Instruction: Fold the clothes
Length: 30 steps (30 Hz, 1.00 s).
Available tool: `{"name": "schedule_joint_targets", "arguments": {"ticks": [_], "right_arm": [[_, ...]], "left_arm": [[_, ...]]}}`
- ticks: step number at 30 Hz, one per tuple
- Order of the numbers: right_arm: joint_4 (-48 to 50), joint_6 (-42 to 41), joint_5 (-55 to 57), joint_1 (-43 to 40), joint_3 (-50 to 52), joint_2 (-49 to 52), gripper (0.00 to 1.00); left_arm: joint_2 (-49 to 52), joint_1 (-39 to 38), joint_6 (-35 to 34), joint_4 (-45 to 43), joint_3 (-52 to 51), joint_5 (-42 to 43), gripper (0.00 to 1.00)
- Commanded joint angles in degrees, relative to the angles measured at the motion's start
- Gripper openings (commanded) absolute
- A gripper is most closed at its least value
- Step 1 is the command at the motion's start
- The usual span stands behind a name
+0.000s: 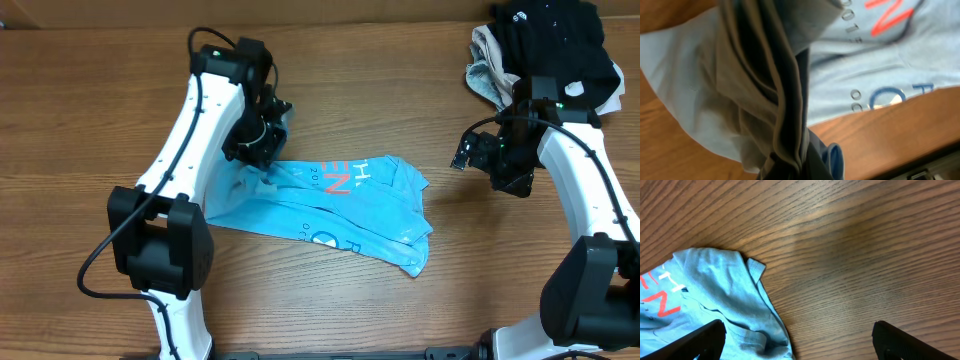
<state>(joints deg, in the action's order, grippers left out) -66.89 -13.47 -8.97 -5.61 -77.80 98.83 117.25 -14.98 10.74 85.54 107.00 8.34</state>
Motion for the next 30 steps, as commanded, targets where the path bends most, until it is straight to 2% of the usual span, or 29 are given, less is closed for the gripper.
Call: {"name": "schedule_joint_targets", "arguments": {"ticks": [1,10,19,24,25,26,27,28,30], "right_arm": [[0.33,-0.11,0.39,-0.15,-1.33,-1.42,0.97],[0.61,-0.09,0.39,-0.15,-1.36,-1.42,0.98],[0.76,-0.09,0.39,-0.15,-1.36,-1.42,0.98],[0.79,-0.09,0.39,-0.15,-1.33,-1.42,0.98],[0.79,-0.09,0.39,-0.15,-1.33,-1.42,0.98],[0.79,-0.09,0.39,-0.15,-1.33,-1.42,0.98],[0.79,-0.09,0.39,-0.15,-1.33,-1.42,0.98],[0.79,-0.09,0.39,-0.15,-1.33,-1.42,0.98],[0.74,-0.11,0.39,-0.15,-1.36,-1.42,0.98]], "left_arm": [[-0.37,-1.33,0.85,1.33,0.79,1.44,0.04],[-0.37,-2.40,0.83,0.94,0.76,7.80,0.04],[-0.37,-4.24,-0.50,-0.61,0.72,8.48,0.04],[-0.37,-4.42,-0.50,-1.16,0.72,8.72,0.10],[-0.37,-4.42,-0.50,-1.16,0.72,8.74,0.18],[-0.37,-4.48,-0.50,-1.14,0.72,8.74,0.33],[-0.37,-4.59,-0.50,-1.09,0.72,8.74,0.56],[-0.37,-4.68,-0.48,-0.98,0.72,8.83,0.70],[-0.37,-4.70,-0.48,-0.94,0.72,8.92,0.87]]}}
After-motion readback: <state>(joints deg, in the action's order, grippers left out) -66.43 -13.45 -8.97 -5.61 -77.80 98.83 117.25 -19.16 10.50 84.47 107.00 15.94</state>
